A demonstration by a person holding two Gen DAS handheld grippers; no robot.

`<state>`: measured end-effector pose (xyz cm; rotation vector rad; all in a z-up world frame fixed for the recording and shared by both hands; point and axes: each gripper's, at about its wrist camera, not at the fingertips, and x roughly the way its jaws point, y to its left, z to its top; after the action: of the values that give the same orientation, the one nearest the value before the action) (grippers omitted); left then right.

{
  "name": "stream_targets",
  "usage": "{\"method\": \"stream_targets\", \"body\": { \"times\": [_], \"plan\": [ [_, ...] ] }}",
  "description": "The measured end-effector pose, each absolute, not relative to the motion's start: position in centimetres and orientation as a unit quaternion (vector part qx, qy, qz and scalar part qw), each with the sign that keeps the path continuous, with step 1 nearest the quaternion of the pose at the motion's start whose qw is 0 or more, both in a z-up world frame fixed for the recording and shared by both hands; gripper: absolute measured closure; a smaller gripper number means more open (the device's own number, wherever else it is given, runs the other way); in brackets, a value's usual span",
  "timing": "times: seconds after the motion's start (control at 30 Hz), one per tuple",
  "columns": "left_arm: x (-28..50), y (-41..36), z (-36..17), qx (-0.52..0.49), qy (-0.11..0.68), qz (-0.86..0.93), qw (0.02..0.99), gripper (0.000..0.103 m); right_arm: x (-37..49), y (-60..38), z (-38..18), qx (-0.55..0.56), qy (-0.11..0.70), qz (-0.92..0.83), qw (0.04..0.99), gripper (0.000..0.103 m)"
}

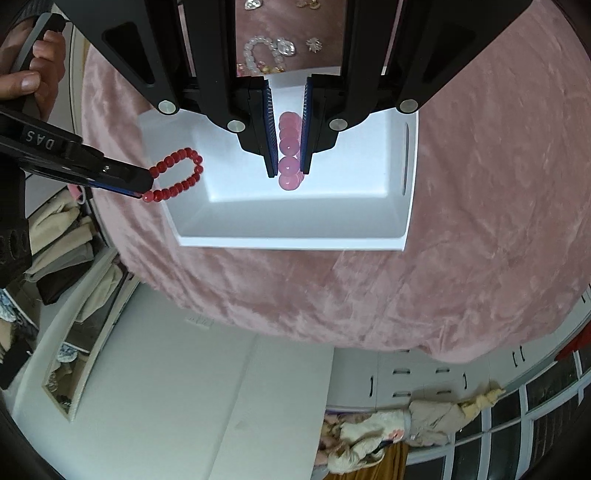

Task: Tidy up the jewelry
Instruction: 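Carry both bracelets into the white box and open both tools, then move both tools back down to the remaining jewelry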

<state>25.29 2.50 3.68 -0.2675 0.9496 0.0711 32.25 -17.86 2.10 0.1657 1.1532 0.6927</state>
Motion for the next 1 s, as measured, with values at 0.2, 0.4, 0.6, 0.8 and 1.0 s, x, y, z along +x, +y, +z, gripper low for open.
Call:
{"method": "stream_targets", "body": {
  "times": [0.2,0.4,0.6,0.8,1.0],
  "plan": [
    [26.3,3.5,-0.7,-0.14,0.494,0.048,0.857,0.086,32.9,-17.0,-2.0,0.073,0.566,0.308,0.761,0.093],
    [26.6,4.6,-2.1,-0.152,0.504,0.05,0.849,0.085,33.3,-16.8,-2.8,0.083,0.57,0.302,0.76,0.091],
    [26.0,4.6,-0.6,-0.144,0.493,0.042,0.857,0.072,32.5,-17.5,-0.8,0.093,0.548,0.302,0.775,0.066],
    [23.6,3.8,1.6,-0.136,0.468,0.024,0.873,0.046,29.9,-18.0,2.3,0.076,0.506,0.327,0.795,0.018],
    [19.6,2.3,2.7,-0.109,0.452,0.004,0.885,0.03,25.0,-17.4,4.6,0.0,0.475,0.381,0.793,0.006]
  ]
}}
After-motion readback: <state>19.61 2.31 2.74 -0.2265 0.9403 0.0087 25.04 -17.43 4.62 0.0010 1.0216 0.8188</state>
